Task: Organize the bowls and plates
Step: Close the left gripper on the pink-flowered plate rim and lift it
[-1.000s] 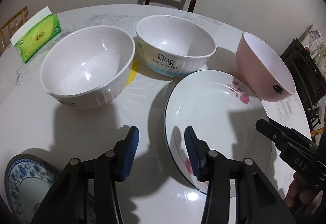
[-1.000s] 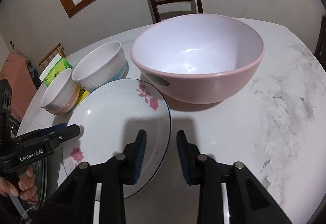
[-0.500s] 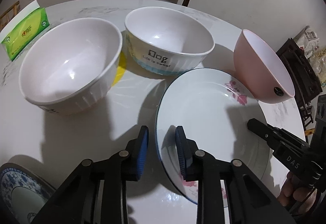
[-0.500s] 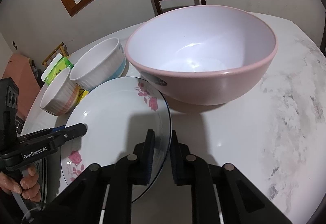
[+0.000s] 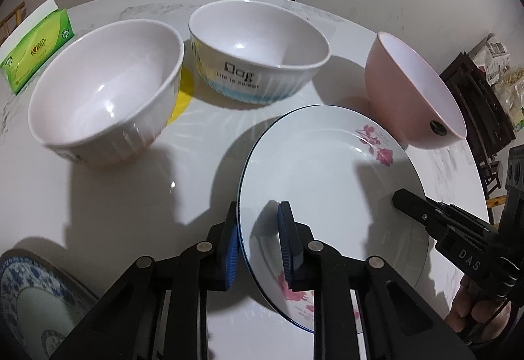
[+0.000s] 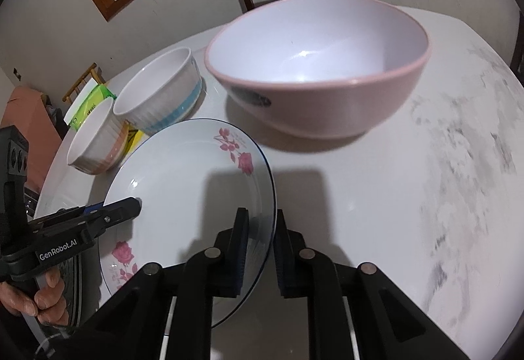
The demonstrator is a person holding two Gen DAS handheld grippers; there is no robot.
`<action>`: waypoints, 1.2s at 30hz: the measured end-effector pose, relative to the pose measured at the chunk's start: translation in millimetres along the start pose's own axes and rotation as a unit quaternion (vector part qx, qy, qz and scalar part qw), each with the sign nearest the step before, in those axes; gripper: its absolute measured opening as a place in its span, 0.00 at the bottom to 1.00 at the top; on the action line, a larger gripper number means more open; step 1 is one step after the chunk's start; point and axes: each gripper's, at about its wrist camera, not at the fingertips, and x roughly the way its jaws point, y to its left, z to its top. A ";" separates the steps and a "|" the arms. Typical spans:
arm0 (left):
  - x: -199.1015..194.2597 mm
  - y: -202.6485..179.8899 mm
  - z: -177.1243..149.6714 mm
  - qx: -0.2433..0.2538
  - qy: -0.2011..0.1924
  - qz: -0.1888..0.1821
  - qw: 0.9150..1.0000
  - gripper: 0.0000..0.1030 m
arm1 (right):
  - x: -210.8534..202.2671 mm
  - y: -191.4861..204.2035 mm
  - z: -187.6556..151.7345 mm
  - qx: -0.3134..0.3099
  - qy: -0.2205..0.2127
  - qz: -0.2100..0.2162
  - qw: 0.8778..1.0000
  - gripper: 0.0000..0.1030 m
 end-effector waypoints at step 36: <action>-61.4 9.3 -41.9 -0.020 -0.018 -0.005 1.000 0.15 | -54.6 42.0 -33.3 -0.018 -0.009 -0.001 1.000 0.15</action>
